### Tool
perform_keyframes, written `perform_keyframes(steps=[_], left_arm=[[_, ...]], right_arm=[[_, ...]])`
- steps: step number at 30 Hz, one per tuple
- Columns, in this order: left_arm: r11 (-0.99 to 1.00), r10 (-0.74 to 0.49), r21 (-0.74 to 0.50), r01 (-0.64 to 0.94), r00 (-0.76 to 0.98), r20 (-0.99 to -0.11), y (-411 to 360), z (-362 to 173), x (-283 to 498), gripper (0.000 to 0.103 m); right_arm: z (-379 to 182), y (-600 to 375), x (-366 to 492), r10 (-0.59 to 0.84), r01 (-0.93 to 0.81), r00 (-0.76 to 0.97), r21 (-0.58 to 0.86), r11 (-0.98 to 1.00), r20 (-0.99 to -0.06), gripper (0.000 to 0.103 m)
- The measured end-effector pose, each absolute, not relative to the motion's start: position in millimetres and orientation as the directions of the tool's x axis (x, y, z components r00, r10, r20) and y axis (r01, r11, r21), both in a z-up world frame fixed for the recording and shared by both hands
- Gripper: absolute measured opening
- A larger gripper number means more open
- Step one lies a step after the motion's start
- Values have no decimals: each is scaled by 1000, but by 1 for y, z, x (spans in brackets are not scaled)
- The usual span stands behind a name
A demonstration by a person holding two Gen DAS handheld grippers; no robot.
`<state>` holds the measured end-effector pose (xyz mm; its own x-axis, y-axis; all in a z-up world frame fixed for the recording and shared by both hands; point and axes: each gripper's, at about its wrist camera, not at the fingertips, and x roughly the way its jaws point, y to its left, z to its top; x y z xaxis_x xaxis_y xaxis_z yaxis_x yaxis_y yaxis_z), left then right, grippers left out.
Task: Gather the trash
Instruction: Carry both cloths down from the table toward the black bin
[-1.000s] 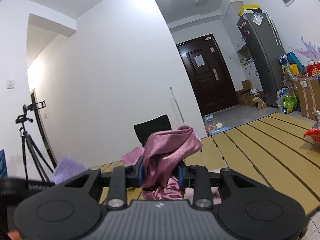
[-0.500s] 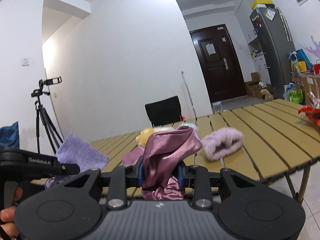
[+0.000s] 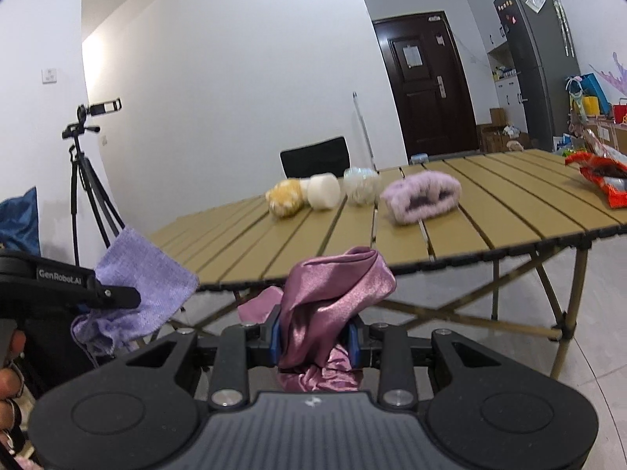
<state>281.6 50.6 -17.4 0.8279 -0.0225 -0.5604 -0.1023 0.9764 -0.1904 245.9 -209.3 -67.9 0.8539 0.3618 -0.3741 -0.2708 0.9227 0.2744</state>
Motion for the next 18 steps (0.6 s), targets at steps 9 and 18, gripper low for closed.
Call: perform_keyframes(steps=[9, 18], left_arm=[[980, -4, -161, -119, 794, -608, 47, -38, 262, 15], [987, 29, -101, -126, 754, -656, 48, -61, 251, 15]], right_arm=[[-88, -213, 222, 343, -257, 827, 245, 935, -446, 30], [-110, -216, 209, 313, -244, 794, 198, 949, -522, 30]])
